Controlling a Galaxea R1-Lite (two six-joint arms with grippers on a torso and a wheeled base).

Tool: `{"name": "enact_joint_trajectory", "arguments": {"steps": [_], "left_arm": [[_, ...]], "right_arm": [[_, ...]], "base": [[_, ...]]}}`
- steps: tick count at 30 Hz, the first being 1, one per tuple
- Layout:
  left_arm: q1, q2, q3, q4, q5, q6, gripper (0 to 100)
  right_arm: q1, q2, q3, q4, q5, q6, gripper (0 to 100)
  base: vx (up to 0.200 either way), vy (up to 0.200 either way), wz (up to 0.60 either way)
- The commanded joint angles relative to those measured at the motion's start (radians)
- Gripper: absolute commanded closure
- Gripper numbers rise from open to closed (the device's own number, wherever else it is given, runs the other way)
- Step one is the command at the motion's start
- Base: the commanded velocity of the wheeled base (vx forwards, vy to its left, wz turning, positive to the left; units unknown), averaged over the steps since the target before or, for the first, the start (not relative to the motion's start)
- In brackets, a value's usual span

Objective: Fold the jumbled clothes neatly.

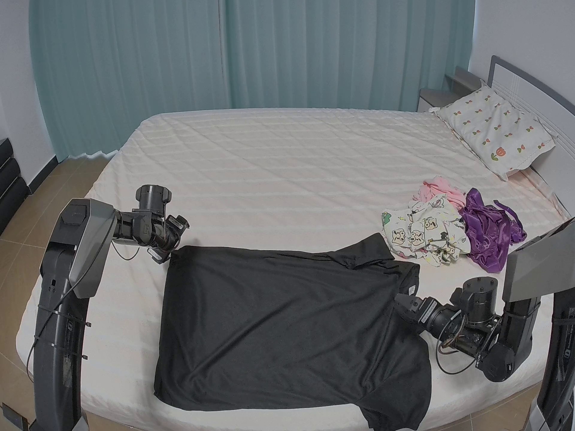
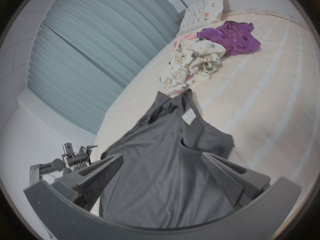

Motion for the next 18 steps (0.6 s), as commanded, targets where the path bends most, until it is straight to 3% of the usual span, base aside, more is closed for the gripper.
{"name": "enact_joint_trajectory", "arguments": {"steps": [1,4,9,11,15,18], "left_arm": [[0.041,-0.069,0.002,0.047,-0.061,-0.023,0],[0.053,-0.146,0.081,0.065,-0.136,-0.039,0],[0.075,-0.310,0.325,0.045,-0.270,-0.071,0],[0.076,-0.342,0.394,0.029,-0.287,-0.071,0],[0.067,-0.428,0.651,-0.119,-0.294,-0.072,0],[0.026,-0.467,0.856,-0.330,-0.294,-0.071,0]], "right_arm": [[-0.012,-0.011,-0.121,-0.008,-0.010,0.005,0],[0.005,-0.005,-0.224,0.065,-0.028,0.005,0],[0.029,0.000,-0.445,0.359,-0.088,0.005,0],[0.031,0.006,-0.494,0.413,-0.090,0.005,0],[0.032,0.043,-0.679,0.612,-0.091,0.006,0],[0.034,0.061,-0.814,0.767,-0.091,0.008,0]], "base": [[0.000,0.000,0.00],[0.000,0.000,0.00],[0.000,0.000,0.00],[0.000,0.000,0.00],[0.000,0.000,0.00],[0.000,0.000,0.00]]}}
